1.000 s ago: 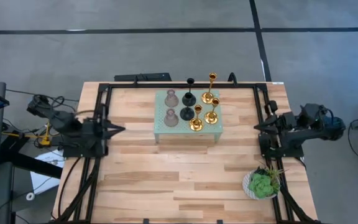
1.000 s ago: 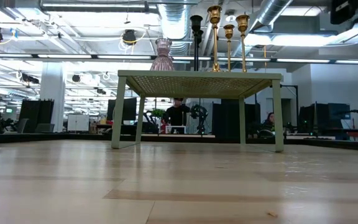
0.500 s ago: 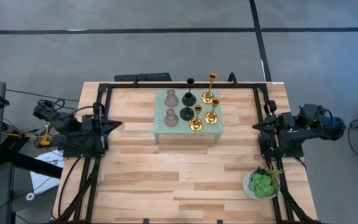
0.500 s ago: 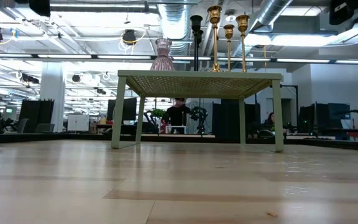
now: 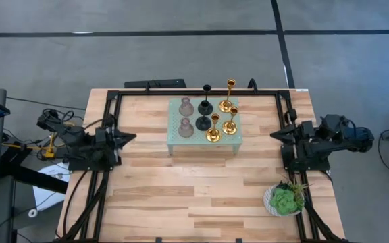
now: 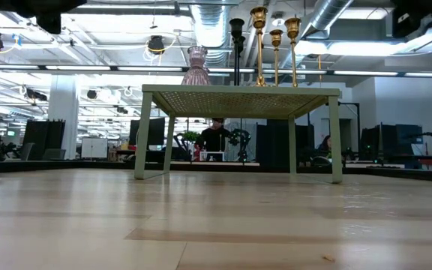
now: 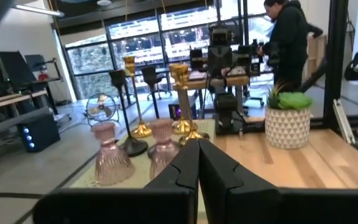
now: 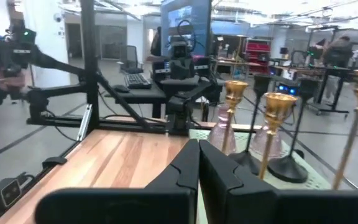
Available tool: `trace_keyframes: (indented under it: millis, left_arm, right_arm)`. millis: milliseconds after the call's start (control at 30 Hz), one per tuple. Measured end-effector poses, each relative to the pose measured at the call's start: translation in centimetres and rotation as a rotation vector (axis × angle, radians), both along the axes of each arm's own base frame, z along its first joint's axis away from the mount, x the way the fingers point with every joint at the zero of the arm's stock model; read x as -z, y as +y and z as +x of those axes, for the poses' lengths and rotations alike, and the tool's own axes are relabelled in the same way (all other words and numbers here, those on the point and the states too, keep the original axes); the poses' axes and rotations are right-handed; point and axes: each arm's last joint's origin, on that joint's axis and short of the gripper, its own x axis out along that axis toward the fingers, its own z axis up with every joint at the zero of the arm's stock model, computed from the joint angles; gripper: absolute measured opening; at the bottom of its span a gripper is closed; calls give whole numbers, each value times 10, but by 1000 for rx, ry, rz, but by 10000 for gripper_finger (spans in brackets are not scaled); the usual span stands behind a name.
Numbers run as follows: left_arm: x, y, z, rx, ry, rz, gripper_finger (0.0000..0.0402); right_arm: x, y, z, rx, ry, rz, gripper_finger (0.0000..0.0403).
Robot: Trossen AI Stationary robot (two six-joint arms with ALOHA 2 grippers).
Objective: Pick & Place candle stick holders
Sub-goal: Return to Home Position
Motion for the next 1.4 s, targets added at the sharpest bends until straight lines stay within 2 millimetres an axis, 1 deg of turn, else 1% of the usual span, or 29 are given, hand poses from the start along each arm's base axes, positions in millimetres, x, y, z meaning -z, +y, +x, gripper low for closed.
trace_keyframes:
  millis: [100,233,333,667,967,1100,1267,1333,1400]
  left_arm:
    - [1,1,0,-38,3,-5,4]
    - [-5,5,-2,-106,1,26,4]
    - [-9,7,-4,-117,-16,42,3]
    - [-8,10,-2,-160,-14,65,4]
    - [-8,12,-1,-160,-23,91,5]
    - [-3,11,0,-133,10,64,5]
    - [8,9,3,-38,97,19,5]
    - [10,7,4,8,109,7,6]
    - [10,6,4,58,105,0,6]
  right_arm:
    - [8,2,5,-34,18,-6,0]
    - [4,2,5,-58,-17,2,0]
    - [4,2,4,-59,-28,3,0]
    - [3,2,5,-59,-28,5,0]
    - [2,2,5,-59,-39,-3,0]
    - [1,2,4,-59,-50,-24,0]
    - [2,3,6,-78,-63,-26,0]
    - [8,4,10,-82,-64,-20,0]
    - [19,5,16,-85,-39,-7,0]
